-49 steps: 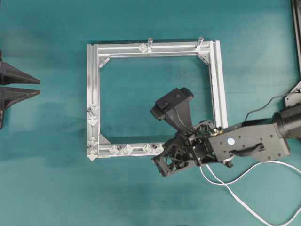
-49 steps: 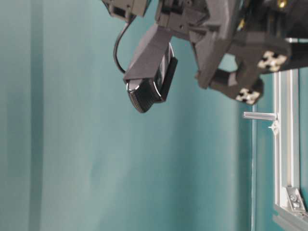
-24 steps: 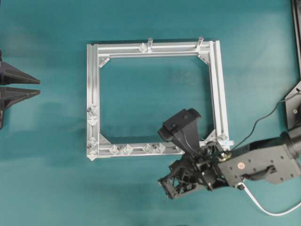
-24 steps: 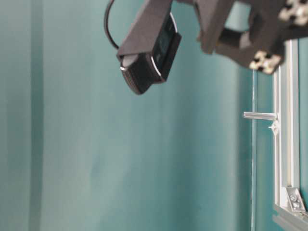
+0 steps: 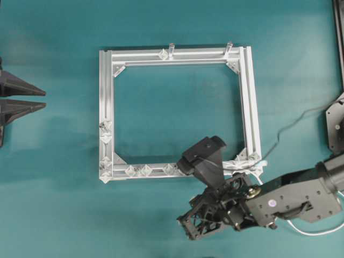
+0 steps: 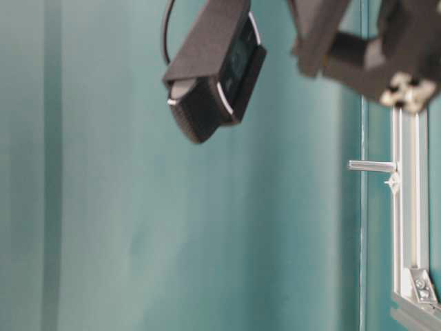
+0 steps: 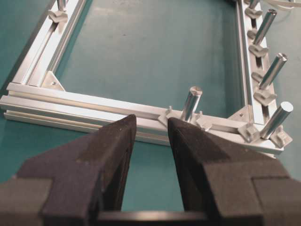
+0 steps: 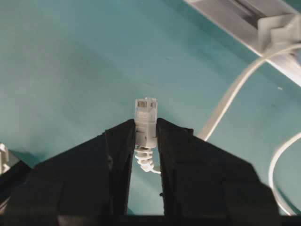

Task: Move the cable alternately left and right between 8 closely spaced pins so it hooks onto each one.

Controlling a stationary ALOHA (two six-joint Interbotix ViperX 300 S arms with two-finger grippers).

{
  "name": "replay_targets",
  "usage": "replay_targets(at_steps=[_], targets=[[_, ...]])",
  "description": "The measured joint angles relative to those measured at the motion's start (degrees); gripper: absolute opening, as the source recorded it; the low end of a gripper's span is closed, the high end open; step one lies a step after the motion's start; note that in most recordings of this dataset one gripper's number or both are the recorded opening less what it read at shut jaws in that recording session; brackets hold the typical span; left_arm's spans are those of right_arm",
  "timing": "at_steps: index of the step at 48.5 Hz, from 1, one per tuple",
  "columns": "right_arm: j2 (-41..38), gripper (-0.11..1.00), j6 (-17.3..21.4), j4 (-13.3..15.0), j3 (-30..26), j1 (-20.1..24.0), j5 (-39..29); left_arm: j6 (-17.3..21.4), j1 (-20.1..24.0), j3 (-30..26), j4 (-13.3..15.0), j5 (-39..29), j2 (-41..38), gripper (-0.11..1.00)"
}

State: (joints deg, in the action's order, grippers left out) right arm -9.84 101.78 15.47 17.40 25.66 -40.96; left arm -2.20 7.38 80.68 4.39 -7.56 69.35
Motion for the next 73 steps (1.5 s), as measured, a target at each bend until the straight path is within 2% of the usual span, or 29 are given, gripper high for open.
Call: replay_targets(at_steps=[20,39,60,73], targets=[[-5.6,0.17,-1.8,3.4,-7.7,-0.5,0.4,0.0,0.1,0.0,0.0,0.1,0.0,0.36],[-9.8,0.18,-6.2,3.8,-14.0,-2.6,1.3,0.0,-0.7,0.0,0.0,0.1,0.0,0.36],[-10.0,0.17,-6.8,3.9,-14.4,-5.8,-1.8,0.0,-2.7,0.0,0.0,0.1,0.0,0.36],[-10.0,0.18,-6.8,5.1,-14.5,-7.5,-2.5,0.0,-2.7,0.0,0.0,0.1,0.0,0.36]])
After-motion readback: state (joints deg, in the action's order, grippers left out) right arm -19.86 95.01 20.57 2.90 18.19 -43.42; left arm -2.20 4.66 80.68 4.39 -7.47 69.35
